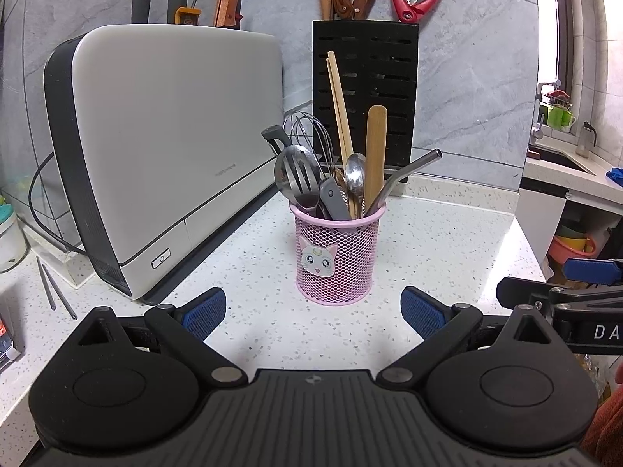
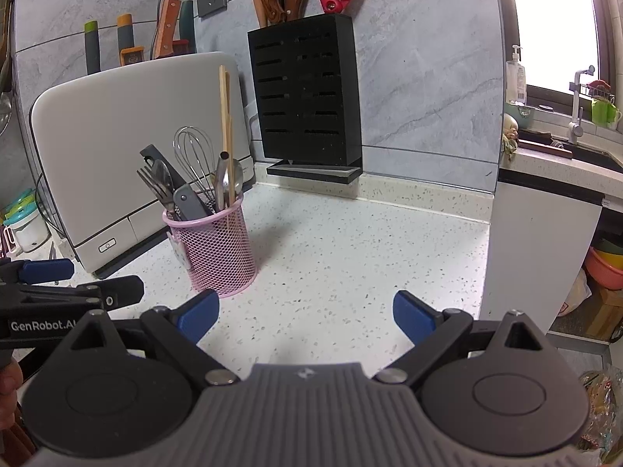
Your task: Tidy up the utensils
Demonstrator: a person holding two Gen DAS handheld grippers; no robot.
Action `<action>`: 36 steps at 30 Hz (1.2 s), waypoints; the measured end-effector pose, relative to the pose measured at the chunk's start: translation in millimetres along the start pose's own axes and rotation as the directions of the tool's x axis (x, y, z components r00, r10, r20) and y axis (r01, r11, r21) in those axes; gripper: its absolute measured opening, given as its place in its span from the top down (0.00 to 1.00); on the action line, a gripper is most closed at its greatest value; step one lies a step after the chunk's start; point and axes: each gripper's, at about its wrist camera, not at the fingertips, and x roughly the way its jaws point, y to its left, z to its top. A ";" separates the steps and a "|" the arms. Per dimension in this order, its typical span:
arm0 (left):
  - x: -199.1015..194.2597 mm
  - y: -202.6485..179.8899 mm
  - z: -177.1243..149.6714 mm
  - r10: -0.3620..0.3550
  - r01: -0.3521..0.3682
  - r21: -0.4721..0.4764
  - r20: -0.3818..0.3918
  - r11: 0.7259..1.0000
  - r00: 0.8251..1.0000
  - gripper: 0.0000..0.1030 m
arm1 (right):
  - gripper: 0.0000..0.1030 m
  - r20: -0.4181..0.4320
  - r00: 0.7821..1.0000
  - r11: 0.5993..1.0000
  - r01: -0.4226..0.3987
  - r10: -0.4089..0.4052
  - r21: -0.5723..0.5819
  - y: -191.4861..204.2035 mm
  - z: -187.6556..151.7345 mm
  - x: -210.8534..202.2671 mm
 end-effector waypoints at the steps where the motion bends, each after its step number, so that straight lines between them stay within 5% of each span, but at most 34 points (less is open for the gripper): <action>1: -0.2 -0.1 0.0 0.000 0.000 0.001 0.000 1.000 1.000 0.00 | 0.09 -0.001 1.000 1.000 -0.001 0.001 0.001 0.1 -0.2 0.2; 36: -2.4 -0.2 0.5 0.003 -0.003 0.013 0.024 1.000 1.000 0.00 | 0.08 -0.023 1.000 1.000 -0.014 0.014 0.020 0.0 -4.2 2.0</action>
